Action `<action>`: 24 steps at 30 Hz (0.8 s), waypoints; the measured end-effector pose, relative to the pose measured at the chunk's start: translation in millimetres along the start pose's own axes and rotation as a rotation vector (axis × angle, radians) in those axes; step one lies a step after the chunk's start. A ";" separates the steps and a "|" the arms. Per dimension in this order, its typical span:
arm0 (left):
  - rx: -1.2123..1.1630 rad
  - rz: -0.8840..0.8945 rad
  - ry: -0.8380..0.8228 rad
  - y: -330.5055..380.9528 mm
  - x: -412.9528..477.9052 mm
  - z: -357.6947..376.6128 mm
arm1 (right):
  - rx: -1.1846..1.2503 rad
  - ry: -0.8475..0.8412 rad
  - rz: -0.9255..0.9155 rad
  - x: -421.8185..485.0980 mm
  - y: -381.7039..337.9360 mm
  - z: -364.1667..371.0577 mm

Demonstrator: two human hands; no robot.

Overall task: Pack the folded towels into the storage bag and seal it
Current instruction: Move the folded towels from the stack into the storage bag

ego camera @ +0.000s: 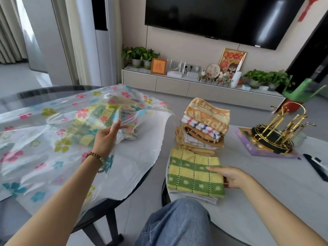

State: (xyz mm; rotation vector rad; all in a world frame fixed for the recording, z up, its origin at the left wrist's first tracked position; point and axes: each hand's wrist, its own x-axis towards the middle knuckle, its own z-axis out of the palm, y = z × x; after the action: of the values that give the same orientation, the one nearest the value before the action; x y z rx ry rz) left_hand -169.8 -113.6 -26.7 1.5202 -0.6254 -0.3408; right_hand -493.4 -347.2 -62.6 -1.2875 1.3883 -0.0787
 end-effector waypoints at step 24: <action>-0.132 0.002 -0.082 48.6 11.7 -54.6 | 0.291 -0.478 -0.411 -71.1 -85.9 36.8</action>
State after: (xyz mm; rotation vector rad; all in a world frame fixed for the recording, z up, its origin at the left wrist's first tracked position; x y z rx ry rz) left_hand -137.5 -73.5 26.5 1.3843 -0.6560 -0.4358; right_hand -434.1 -308.9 31.3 -1.2267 0.6679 -0.2287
